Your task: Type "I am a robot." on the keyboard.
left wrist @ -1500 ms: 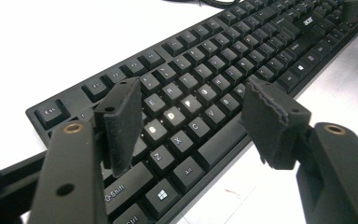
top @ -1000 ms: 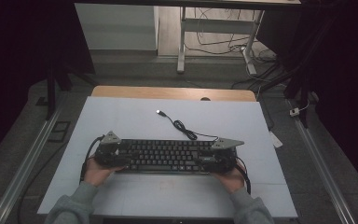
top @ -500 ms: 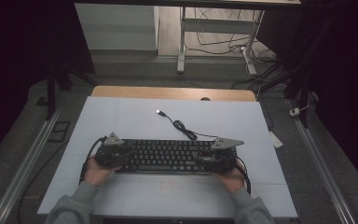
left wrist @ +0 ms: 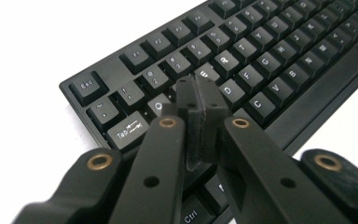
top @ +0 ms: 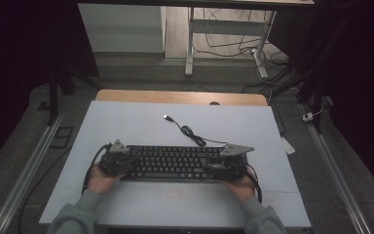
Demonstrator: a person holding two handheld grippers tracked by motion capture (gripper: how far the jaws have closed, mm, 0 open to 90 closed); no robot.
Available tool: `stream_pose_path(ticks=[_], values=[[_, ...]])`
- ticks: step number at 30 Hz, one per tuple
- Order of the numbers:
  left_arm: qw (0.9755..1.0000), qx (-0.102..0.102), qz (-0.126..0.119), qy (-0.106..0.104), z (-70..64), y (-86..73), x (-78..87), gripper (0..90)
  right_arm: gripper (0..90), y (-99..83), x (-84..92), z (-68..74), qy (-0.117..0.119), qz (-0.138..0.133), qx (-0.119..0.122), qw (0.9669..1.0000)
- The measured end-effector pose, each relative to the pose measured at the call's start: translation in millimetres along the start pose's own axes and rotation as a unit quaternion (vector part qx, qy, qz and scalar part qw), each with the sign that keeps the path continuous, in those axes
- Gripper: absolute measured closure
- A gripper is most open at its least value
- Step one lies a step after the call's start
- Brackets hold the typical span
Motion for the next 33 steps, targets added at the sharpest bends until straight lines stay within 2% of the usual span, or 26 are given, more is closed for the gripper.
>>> stream_pose_path(ticks=[15,22,25,27,29,33], values=[[0.9998,0.000,0.015,0.014,-0.6,-1.2,-9.1,89.0,49.8,0.0,-0.9,0.3,0.003,0.000,0.002,1.0000],[0.9996,-0.006,0.019,0.018,-2.9,-0.8,-12.9,89.1,49.8,-0.1,-1.2,0.2,0.000,0.003,0.001,1.0000],[0.9994,-0.010,0.021,0.026,-4.6,0.1,-12.9,89.2,49.7,-0.1,-1.9,0.5,0.004,0.001,0.001,1.0000],[0.9992,-0.018,0.015,0.033,-6.4,0.2,-10.5,89.1,49.7,0.0,-2.0,0.7,0.004,0.001,0.002,1.0000],[0.9993,-0.018,-0.003,0.032,-7.1,0.9,-5.1,89.1,49.7,0.1,-1.8,0.8,0.003,0.002,0.003,1.0000],[0.9991,-0.010,-0.035,0.022,-7.1,0.6,5.8,88.8,49.7,0.0,-1.8,0.2,0.004,0.000,0.002,1.0000]])
Point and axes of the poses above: each handheld gripper's, and its own axes: x roughly backward along the jaws, y roughly out of its top, z roughly to its left, the point moved 2 cm from there along -x, roughly forward along the jaws, and after that the axes turned 12 degrees about z, right-handed, at the moved point
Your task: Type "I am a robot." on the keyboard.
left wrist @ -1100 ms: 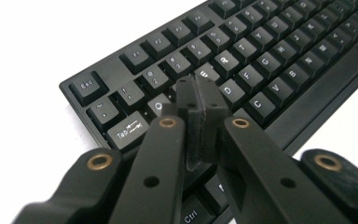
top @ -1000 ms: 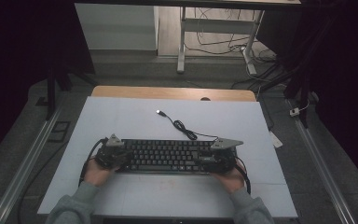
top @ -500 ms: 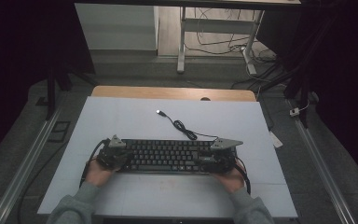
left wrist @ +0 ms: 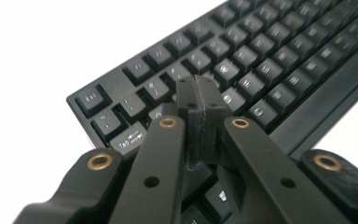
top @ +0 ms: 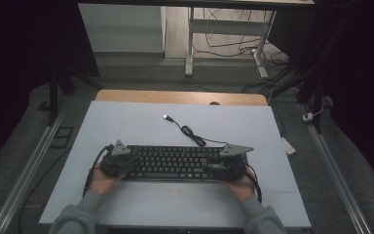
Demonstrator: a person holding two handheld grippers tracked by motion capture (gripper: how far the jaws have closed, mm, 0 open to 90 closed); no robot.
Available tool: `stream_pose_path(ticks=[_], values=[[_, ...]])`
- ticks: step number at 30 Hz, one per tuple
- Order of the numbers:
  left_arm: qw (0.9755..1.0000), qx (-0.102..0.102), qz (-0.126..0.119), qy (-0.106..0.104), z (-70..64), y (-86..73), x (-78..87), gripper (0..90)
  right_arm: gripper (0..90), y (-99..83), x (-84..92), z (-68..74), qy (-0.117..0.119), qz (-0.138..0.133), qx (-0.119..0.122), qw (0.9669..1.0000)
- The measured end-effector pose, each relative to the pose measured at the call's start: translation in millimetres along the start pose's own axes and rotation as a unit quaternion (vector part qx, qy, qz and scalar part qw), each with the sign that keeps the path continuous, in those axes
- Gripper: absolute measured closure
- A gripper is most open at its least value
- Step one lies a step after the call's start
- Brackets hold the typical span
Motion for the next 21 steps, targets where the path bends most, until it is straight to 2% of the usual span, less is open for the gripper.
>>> stream_pose_path(ticks=[2,5,8,11,21], values=[[0.9999,0.005,-0.007,-0.010,0.8,-1.2,4.1,85.4,49.7,0.1,0.6,-0.2,-0.001,0.000,0.001,1.0000],[0.9994,0.016,-0.019,-0.022,1.8,-3.0,10.2,75.0,49.7,0.2,1.6,-0.1,-0.004,0.000,0.001,1.0000],[0.9986,0.028,-0.029,-0.035,3.0,-4.3,15.7,59.7,49.5,0.4,2.0,0.0,-0.002,-0.003,0.003,1.0000],[0.9981,0.034,-0.028,-0.043,3.8,-5.7,18.8,49.5,49.4,0.5,2.7,-0.3,-0.003,-0.004,0.002,1.0000],[0.9976,0.033,-0.027,-0.055,4.6,-7.1,26.3,35.9,49.4,1.3,6.0,-1.8,-0.004,-0.010,0.000,0.9999]])
Point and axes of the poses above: each handheld gripper's, and its own axes: x roughly backward along the jaws, y roughly out of its top, z roughly to its left, the point moved 2 cm from there along -x, roughly forward along the jaws, and after that the axes turned 12 degrees about z, right-handed, at the moved point
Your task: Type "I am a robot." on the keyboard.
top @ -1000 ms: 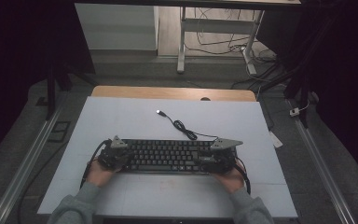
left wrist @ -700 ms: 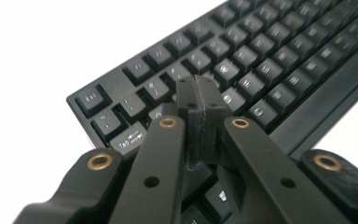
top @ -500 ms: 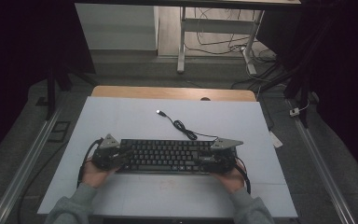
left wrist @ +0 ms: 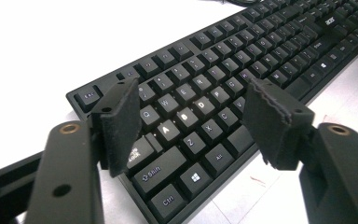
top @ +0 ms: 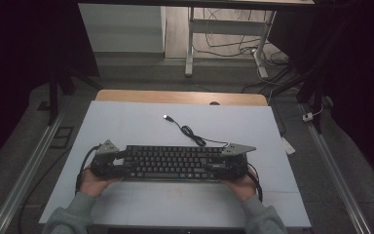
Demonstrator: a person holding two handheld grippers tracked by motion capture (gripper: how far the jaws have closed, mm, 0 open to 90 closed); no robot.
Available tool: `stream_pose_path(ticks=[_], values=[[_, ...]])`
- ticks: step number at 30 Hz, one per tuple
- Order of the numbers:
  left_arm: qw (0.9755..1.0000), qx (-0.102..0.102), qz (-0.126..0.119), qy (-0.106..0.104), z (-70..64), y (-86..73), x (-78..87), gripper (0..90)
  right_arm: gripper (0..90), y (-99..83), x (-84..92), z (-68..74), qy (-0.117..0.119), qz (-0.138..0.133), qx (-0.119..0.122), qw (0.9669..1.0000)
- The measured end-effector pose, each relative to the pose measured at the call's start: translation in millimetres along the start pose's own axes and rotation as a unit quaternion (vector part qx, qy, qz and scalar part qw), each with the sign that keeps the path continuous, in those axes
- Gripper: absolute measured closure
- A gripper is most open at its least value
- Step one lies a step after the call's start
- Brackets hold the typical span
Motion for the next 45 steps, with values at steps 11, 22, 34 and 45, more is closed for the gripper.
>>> stream_pose_path(ticks=[11,22,34,45], values=[[1.0000,-0.002,0.006,-0.003,-0.3,0.0,-1.1,34.5,49.4,0.8,0.9,0.0,-0.002,-0.001,0.001,1.0000],[0.9999,-0.006,0.015,-0.002,-3.6,1.0,-6.0,33.9,49.7,6.8,2.0,4.2,0.009,-0.011,0.006,0.9999],[0.9997,-0.007,0.022,-0.003,-3.5,1.4,-8.6,33.2,50.2,22.9,-3.0,16.4,0.036,-0.021,0.016,0.9990],[0.9997,-0.007,0.022,-0.001,-3.4,1.5,-8.7,32.9,52.0,39.1,-13.1,27.1,0.048,-0.018,0.031,0.9982]])
Point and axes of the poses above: each handheld gripper's, and its own axes: x roughly backward along the jaws, y roughly out of its top, z roughly to its left, the point moved 2 cm from there along -x, roughly forward along the jaws, and after that the axes turned 12 degrees about z, right-handed, at the moved point
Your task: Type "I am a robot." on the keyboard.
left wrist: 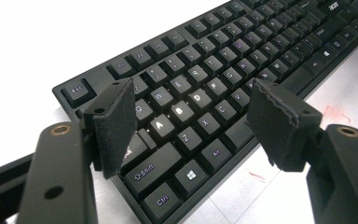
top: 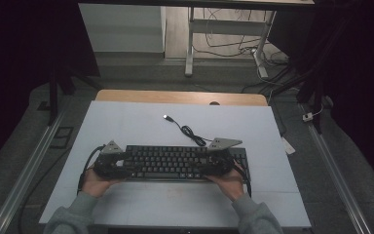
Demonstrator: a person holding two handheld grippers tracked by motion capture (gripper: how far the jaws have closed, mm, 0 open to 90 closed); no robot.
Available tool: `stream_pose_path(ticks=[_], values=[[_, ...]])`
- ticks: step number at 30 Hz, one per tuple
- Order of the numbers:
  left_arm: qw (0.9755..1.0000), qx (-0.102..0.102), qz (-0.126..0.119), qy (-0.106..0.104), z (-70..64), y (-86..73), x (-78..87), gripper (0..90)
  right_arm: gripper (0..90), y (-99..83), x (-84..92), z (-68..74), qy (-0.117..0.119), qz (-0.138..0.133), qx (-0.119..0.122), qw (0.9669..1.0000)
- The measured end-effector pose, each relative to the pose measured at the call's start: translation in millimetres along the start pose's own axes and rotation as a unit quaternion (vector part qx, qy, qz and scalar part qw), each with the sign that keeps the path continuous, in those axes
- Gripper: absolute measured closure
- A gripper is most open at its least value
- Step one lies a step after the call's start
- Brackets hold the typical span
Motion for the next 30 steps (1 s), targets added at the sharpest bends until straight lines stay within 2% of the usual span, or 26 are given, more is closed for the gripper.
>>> stream_pose_path(ticks=[10,13,26,30], values=[[1.0000,-0.002,0.003,0.000,-0.8,0.2,-1.4,32.8,55.7,7.4,-17.3,8.4,0.012,0.024,0.008,0.9996],[1.0000,-0.003,0.006,0.000,-0.8,0.4,-2.3,32.7,59.8,8.9,-22.8,10.6,0.020,0.032,0.011,0.9992],[0.9999,-0.004,0.009,-0.002,-1.2,0.3,-3.0,32.5,88.2,19.6,-45.1,18.9,0.052,0.066,0.026,0.9962],[0.9999,-0.005,0.010,-0.003,-1.4,0.3,-3.3,32.4,89.9,20.3,-51.1,20.8,0.052,0.076,0.027,0.9954]])
Point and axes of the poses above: each handheld gripper's, and its own axes: x roughly backward along the jaws, y roughly out of its top, z roughly to its left, the point moved 2 cm from there along -x, roughly forward along the jaws, and after that the axes turned 12 degrees about z, right-handed, at the moved point
